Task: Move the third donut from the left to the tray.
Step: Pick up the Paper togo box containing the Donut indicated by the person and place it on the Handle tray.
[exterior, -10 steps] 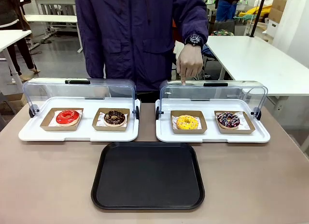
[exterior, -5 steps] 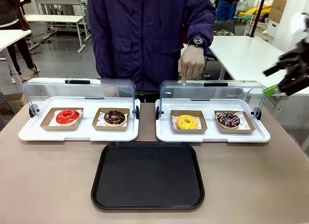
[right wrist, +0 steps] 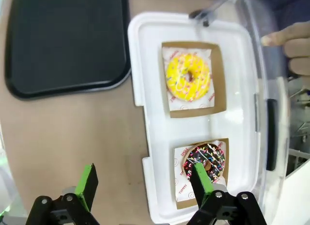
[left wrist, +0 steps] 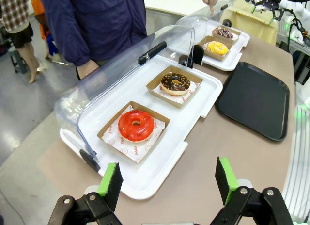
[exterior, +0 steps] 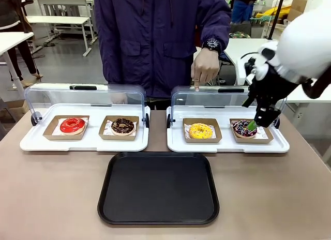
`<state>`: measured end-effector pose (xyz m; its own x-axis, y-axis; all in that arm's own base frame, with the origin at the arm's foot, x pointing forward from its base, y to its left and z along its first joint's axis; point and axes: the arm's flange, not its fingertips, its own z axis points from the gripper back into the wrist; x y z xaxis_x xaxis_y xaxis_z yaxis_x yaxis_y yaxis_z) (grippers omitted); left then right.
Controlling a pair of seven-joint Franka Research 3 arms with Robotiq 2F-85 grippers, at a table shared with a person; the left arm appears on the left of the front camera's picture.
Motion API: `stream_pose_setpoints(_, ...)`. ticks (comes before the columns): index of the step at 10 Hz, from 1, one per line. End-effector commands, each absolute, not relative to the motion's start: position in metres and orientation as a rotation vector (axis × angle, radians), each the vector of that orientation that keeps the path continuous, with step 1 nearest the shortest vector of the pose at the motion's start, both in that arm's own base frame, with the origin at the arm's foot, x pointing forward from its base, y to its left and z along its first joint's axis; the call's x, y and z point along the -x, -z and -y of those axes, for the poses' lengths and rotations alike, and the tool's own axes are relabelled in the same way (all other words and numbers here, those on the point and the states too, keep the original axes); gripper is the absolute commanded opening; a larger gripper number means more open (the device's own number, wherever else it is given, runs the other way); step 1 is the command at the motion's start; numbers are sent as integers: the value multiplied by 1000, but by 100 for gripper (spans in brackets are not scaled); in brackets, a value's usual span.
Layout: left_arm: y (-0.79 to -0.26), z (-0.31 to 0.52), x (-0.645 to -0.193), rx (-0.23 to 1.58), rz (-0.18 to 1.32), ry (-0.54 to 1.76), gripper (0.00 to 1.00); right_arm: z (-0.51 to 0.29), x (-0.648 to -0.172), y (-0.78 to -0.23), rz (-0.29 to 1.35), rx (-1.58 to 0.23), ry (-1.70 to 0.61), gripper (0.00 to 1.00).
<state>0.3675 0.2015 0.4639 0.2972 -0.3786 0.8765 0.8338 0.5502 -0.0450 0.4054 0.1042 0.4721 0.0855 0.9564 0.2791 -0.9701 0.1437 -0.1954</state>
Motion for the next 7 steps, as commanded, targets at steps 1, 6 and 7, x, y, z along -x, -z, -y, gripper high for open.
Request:
stream_pose_setpoints(1, -466, -202, -366, 566, 961, 875, 100, -111, -430, -469, 356, -8, -1353, 100)
stream_pose_setpoints(6, -466, -202, -366, 566, 961, 875, 100, -104, -405, -472, 377, -44, -1437, 100)
stream_pose_setpoints(7, -466, -202, -366, 566, 961, 875, 100, -104, -405, -472, 377, -44, -1437, 100)
